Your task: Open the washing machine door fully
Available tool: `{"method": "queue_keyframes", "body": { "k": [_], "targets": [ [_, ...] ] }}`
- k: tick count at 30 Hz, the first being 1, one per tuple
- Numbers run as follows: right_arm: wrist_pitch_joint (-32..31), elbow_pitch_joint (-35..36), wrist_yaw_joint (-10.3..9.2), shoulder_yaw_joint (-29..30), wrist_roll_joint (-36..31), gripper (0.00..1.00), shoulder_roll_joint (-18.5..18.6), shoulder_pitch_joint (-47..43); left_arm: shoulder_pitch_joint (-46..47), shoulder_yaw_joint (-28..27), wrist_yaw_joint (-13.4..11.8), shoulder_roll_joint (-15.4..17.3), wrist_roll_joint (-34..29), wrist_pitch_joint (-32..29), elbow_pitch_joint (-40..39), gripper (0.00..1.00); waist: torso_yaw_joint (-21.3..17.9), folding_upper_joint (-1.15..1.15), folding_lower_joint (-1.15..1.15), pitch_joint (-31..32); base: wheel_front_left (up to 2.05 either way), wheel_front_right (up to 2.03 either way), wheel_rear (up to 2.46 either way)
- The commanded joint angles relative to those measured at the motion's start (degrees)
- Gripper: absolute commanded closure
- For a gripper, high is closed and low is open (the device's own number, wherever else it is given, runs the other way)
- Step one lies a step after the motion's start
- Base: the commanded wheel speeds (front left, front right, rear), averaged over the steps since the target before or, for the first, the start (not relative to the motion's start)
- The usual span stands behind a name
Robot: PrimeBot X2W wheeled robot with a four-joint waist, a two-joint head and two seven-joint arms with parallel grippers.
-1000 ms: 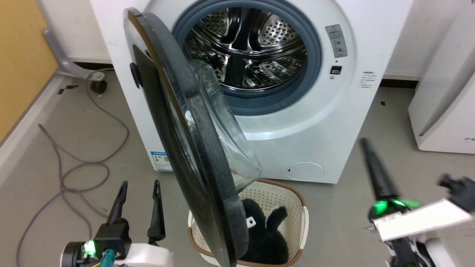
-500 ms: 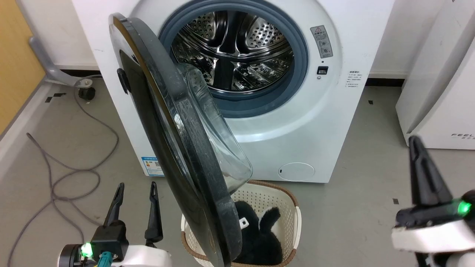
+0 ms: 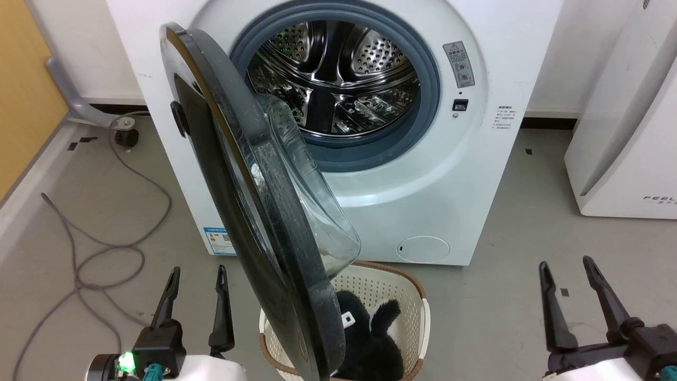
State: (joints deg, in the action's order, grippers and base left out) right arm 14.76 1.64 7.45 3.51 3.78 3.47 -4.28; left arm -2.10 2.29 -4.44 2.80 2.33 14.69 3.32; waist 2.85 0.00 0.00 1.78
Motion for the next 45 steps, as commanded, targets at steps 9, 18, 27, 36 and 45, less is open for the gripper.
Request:
{"method": "queue_keyframes", "body": {
  "k": [9, 18, 27, 36, 45],
  "targets": [
    [0.23, -0.59, 0.03, 0.48, -1.59, 0.00, -0.57, -0.32, -0.22, -0.76, -0.78, 0.08, 0.27, 0.30, -0.49, 1.00, 0.32, 0.00, 0.00, 0.10, 0.00, 0.00, 0.00],
    [0.24, 1.10, 0.03, 1.32, -2.59, 0.00, -0.58, -0.01, 2.35, -2.04, -0.40, 0.60, -0.93, 0.31, -6.81, 1.00, 0.34, 0.00, 0.00, 0.04, 0.00, 0.00, 0.00],
    [0.24, 1.79, 0.03, 1.71, -1.94, 0.00, -0.58, -0.18, 5.47, 1.34, 0.04, 0.60, -2.94, 0.31, -18.52, 1.00, 0.09, 0.00, 0.00, 0.23, 0.00, 0.00, 0.00],
    [0.24, 1.79, 0.03, 1.43, -2.10, 0.00, -0.59, -0.12, 9.66, 14.53, 2.98, 0.37, -3.84, 0.31, -24.82, 1.00, -0.02, 0.00, 0.00, -0.08, 0.00, 0.00, 0.00],
    [0.24, 1.76, 0.03, 1.43, -1.91, 0.00, -0.59, -0.21, 9.86, 23.47, 4.11, 0.24, -3.47, 0.31, -24.58, 1.00, 0.30, 0.00, 0.00, -0.13, 0.00, 0.00, 0.00]
  ]
}}
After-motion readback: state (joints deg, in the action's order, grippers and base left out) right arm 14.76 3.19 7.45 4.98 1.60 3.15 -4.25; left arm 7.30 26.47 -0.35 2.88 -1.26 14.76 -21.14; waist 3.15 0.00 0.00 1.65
